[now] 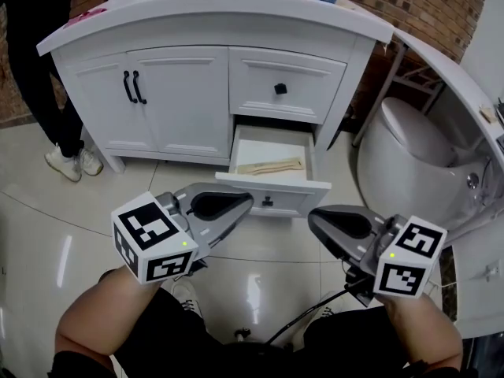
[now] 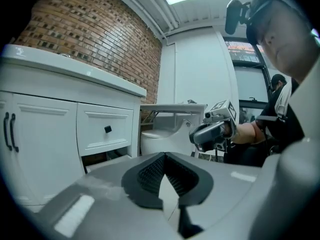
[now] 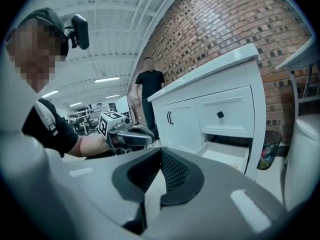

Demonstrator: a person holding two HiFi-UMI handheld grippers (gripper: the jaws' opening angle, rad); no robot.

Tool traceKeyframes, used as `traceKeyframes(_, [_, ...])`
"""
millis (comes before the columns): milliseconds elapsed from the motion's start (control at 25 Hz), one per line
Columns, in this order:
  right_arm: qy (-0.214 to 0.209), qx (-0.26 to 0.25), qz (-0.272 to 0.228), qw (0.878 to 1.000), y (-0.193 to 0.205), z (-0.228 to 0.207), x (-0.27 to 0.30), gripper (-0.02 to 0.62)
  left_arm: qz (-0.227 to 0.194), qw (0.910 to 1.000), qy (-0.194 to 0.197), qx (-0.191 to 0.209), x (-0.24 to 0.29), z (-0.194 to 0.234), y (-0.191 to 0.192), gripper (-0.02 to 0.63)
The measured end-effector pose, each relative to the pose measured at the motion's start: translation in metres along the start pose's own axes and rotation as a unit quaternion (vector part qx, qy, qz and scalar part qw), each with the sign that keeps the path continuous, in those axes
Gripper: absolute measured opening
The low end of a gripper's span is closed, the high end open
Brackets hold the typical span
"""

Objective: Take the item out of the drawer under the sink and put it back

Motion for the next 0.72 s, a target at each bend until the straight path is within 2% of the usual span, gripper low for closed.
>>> traceKeyframes(120, [-0.014, 0.010, 0.015, 1.000, 0.008, 0.003, 0.007, 0.008, -0.004, 1.0000, 0.001, -0.002, -0.003, -0.003, -0.001, 0.005])
traceKeyframes(400, [0.000, 0.006, 0.032, 0.999, 0.015, -0.002, 0.011, 0.008, -0.006, 0.9999, 0.011, 0.011, 0.003, -0.010, 0.000, 0.005])
traceKeyframes(560, [-0.018, 0.032, 0.037, 0.999, 0.017, -0.002, 0.013, 0.006, -0.003, 0.9999, 0.010, 0.011, 0.004, -0.010, 0.000, 0.005])
traceKeyframes(720, [-0.017, 0.023, 0.042, 0.999, 0.018, -0.002, 0.014, 0.006, -0.006, 0.9999, 0.007, 0.010, 0.004, -0.009, 0.000, 0.005])
Point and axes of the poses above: the fingertips, and each gripper's own axes: x forward along the fingers, z to its left, y out of its underside, the point moved 9 cm from there along -x, backward along the fingers, and after that the axes turned 3 degrees about y, right-handed, at the moved point
